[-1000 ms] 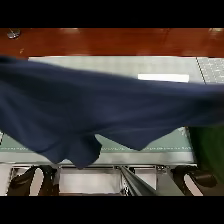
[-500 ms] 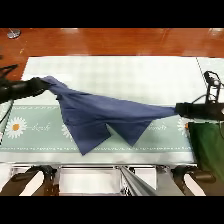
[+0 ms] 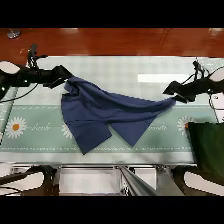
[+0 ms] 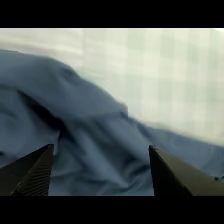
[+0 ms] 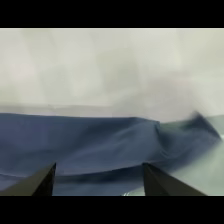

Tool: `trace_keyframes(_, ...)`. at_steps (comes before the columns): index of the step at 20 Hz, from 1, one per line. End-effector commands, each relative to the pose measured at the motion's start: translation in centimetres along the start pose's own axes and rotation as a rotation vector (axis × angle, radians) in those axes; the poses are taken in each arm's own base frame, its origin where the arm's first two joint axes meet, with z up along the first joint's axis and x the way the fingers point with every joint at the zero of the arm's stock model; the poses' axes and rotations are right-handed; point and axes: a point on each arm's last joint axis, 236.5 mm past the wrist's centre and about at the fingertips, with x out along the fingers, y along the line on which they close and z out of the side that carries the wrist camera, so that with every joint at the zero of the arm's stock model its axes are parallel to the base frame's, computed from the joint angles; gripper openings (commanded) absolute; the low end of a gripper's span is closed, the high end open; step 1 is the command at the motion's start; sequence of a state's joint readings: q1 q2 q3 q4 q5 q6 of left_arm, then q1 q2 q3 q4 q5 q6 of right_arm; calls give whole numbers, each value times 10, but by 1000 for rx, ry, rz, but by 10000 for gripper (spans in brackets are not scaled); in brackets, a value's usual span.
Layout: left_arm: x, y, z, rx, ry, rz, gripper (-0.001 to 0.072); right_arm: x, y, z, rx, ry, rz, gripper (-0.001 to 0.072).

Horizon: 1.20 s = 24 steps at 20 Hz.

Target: Fold the shirts.

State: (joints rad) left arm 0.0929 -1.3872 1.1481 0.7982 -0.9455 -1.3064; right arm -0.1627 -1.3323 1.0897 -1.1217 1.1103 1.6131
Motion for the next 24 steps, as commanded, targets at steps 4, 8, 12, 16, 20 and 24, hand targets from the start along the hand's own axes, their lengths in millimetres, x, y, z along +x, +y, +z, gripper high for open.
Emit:
trace_keyframes(4, -82, 107, -48, -134, 232, 174, 700, -73, -97, -6, 35, 70, -200, 617)
trace_keyframes(8, -80, 143, -121, -426, 185, 112, 700, -51, -138, -52, 241, -13, -147, 616)
trace_keyframes(12, -40, 128, -166, -544, 153, -18, 700, -21, -96, -74, 259, -65, 80, 616)
trace_keyframes(16, -7, 106, -181, -539, 162, -40, 700, -16, -91, -83, 256, -36, 107, 616)
trace_keyframes(20, 18, 70, -192, -448, 212, -61, 697, -16, -91, -87, 240, -21, 106, 616)
trace_keyframes(24, 25, 56, -194, -348, 235, -75, 25, -7, -98, -83, 299, -19, 99, 616)
